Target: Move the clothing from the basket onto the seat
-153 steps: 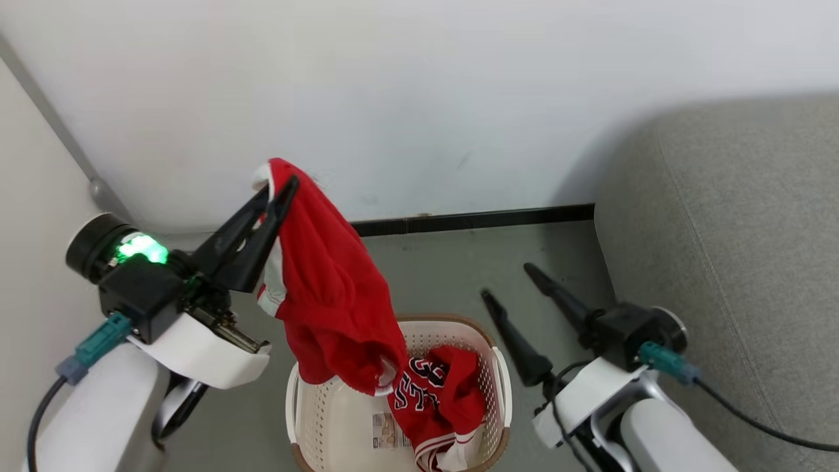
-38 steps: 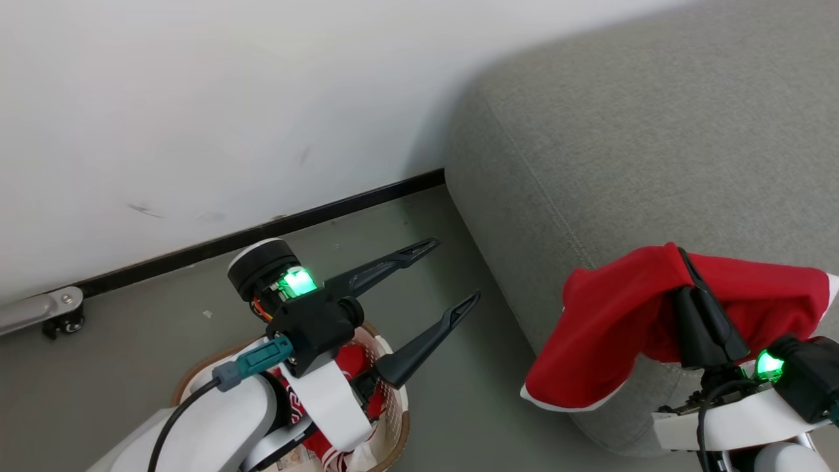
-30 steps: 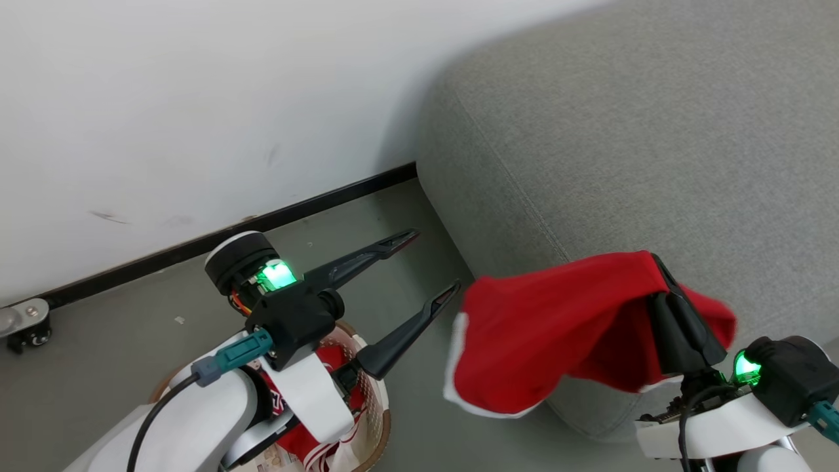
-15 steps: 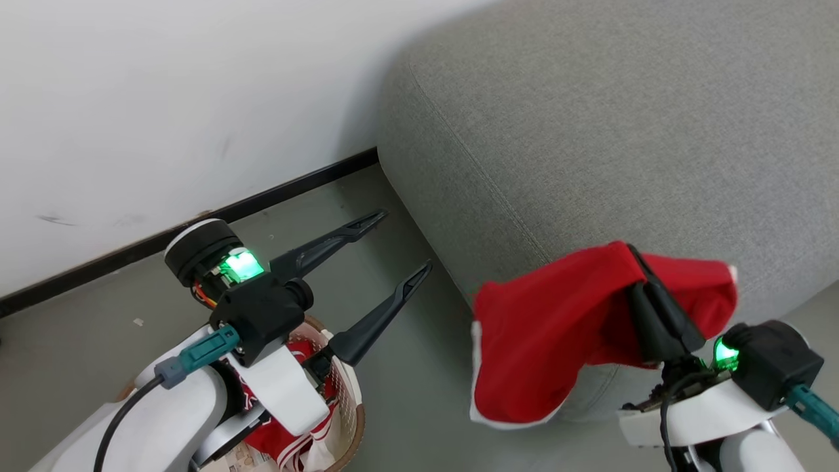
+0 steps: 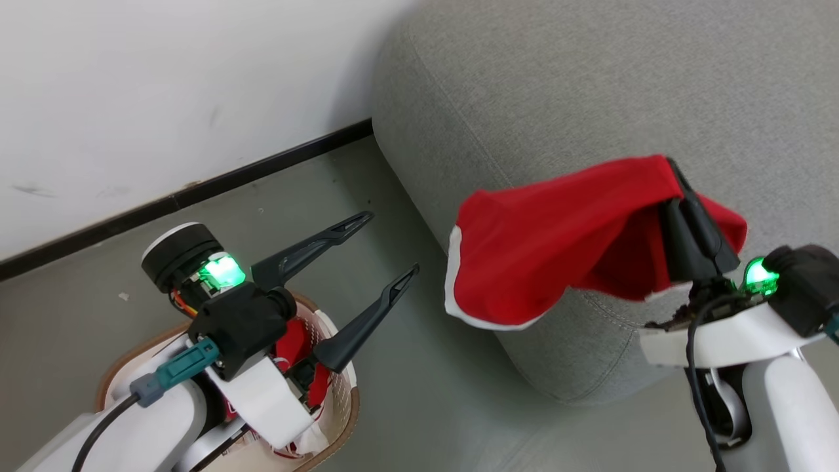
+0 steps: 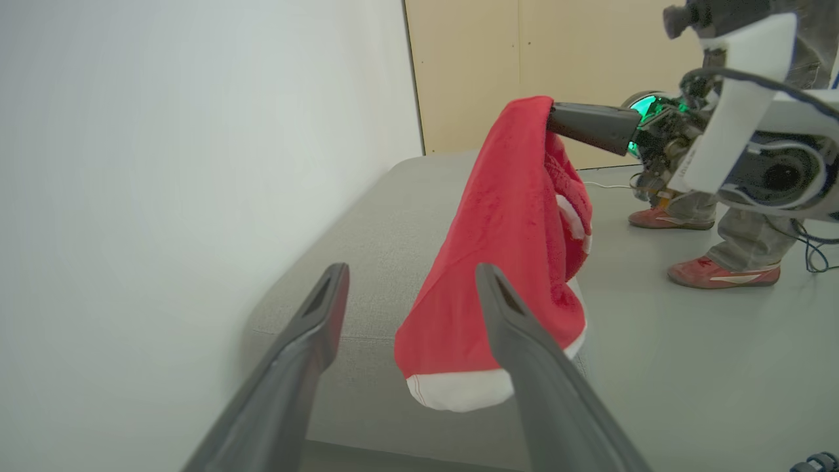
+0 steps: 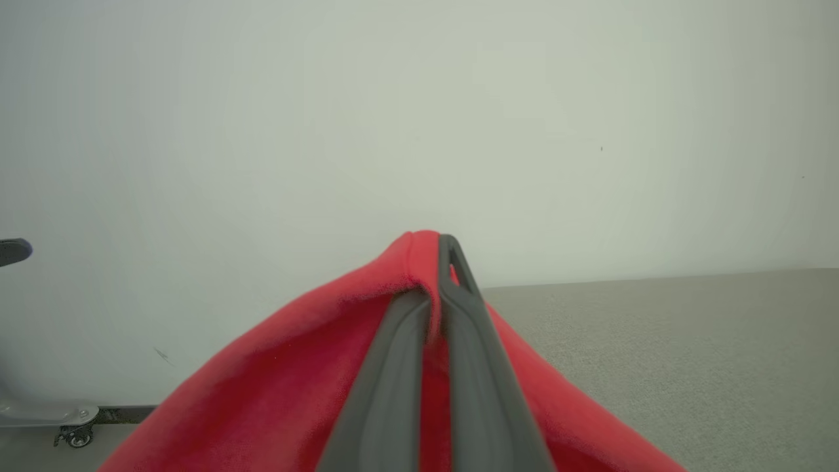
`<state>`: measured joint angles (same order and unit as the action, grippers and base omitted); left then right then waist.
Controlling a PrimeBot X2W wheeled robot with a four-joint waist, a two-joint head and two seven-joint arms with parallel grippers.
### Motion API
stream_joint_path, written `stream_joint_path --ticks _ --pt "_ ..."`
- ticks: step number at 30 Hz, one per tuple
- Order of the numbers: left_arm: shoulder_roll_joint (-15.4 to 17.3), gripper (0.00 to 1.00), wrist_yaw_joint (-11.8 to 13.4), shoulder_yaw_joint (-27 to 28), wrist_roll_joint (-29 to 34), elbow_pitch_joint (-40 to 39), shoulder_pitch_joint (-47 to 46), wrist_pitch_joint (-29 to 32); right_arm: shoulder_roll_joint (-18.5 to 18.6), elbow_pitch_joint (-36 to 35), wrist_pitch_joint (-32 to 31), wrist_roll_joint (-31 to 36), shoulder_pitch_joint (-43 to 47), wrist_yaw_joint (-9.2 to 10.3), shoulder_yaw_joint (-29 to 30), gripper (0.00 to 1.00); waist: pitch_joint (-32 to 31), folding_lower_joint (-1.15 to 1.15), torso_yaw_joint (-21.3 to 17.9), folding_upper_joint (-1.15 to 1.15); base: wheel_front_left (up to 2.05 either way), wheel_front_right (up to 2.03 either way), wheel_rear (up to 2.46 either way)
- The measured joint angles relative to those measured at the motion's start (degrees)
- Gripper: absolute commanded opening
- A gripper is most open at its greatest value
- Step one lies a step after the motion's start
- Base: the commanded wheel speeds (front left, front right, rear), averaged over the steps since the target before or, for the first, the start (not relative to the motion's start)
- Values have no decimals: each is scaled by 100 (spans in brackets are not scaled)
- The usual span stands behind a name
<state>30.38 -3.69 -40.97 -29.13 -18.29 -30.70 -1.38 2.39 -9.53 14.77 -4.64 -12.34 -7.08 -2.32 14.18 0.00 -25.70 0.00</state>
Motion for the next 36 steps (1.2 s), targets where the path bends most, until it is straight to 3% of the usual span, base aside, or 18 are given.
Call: stream_joint_path --ticks 13,36 --pt "291 100 79 131 0 -394 205 133 27 333 -219 16 -1112 0 196 0 380 0 200 0 0 0 0" --pt "1085 100 155 523 -71 -1114 546 319 948 1230 -1355 -187 -3319 -1 1463 0 1321 0 671 0 0 0 0"
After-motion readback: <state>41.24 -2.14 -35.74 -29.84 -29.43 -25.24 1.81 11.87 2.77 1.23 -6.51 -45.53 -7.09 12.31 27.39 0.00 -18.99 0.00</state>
